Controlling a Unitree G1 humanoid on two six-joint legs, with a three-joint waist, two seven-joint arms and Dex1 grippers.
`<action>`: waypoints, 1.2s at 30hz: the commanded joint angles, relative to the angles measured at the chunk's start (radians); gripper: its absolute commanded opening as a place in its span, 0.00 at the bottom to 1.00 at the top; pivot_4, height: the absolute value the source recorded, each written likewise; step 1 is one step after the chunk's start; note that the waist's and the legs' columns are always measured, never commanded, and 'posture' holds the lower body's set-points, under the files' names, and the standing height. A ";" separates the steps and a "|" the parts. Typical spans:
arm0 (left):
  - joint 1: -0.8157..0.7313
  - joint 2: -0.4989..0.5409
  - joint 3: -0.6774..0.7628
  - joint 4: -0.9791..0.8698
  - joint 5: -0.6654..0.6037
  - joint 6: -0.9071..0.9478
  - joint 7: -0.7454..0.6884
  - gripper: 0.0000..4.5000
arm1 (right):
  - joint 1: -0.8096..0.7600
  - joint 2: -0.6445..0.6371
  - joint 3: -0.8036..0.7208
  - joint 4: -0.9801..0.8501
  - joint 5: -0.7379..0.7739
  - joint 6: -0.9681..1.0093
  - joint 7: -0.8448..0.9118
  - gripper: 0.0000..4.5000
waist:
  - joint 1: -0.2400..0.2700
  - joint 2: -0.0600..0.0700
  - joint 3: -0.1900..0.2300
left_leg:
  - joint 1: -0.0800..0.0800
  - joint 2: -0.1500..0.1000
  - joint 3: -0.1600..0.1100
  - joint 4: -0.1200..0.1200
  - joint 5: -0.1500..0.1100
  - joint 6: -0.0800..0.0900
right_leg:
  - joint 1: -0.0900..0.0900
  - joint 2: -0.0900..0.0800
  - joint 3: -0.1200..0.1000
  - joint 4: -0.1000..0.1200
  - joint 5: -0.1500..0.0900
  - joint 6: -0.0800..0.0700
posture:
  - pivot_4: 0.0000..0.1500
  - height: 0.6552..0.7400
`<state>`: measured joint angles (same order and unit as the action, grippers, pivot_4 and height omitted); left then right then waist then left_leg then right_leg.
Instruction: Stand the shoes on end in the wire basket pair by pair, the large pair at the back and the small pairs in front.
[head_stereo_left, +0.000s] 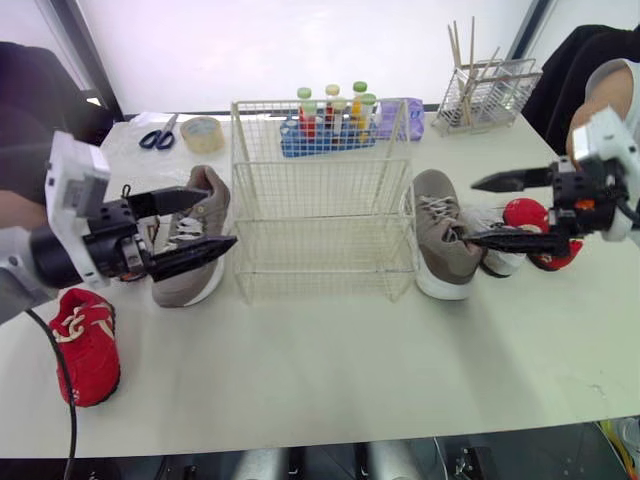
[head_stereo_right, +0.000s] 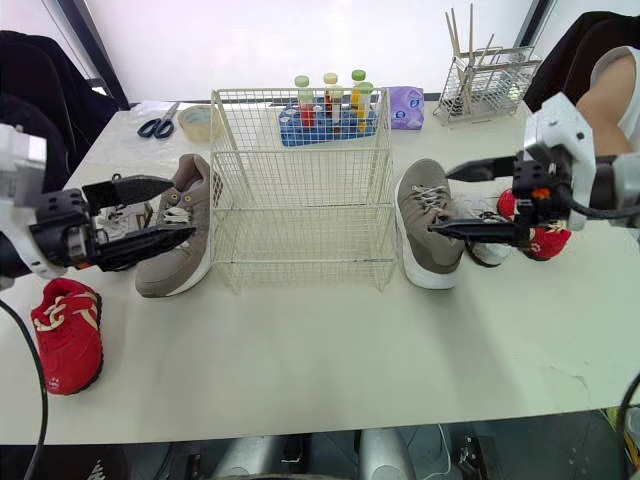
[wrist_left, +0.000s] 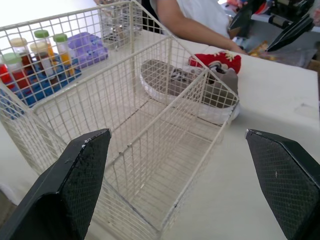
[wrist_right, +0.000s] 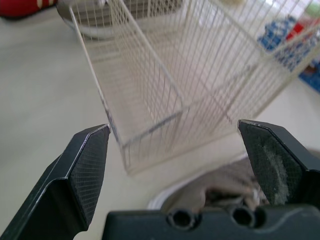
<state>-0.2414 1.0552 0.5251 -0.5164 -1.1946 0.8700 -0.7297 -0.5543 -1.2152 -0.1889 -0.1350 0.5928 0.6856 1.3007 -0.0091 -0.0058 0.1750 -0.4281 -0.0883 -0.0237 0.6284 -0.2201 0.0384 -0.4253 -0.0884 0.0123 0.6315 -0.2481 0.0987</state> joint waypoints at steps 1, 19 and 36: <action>-0.014 -0.011 -0.029 -0.004 0.020 -0.022 -0.013 0.99 | 0.019 -0.035 -0.044 -0.026 -0.013 -0.024 0.007 1.00 | 0.000 0.000 0.000 | 0.000 0.000 0.000 0.000 0.000 0.000 | 0.000 0.000 0.000 0.000 0.000 0.000 | 1.00 1.00; -0.092 -0.056 -0.100 0.038 0.095 -0.074 -0.043 0.99 | 0.075 -0.008 -0.096 -0.083 0.012 -0.004 -0.070 1.00 | 0.004 0.000 0.000 | 0.000 0.000 0.000 0.000 0.000 0.000 | 0.000 0.000 0.000 0.000 0.000 0.000 | 1.00 1.00; -0.265 -0.134 -0.267 0.138 0.208 -0.113 -0.123 0.99 | 0.071 0.092 -0.024 -0.342 0.158 0.127 -0.203 1.00 | 0.020 -0.001 0.000 | 0.000 0.000 0.000 0.002 0.000 0.000 | 0.000 0.000 0.000 0.001 0.000 0.000 | 1.00 1.00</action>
<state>-0.4863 0.9232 0.2487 -0.3700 -0.9973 0.7774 -0.8413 -0.4614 -1.1230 -0.2062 -0.4859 0.7657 0.8223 1.1219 0.0110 -0.0063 0.1749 -0.4281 -0.0883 -0.0237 0.6306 -0.2201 0.0389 -0.4243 -0.0883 0.0123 0.6319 -0.2479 0.0992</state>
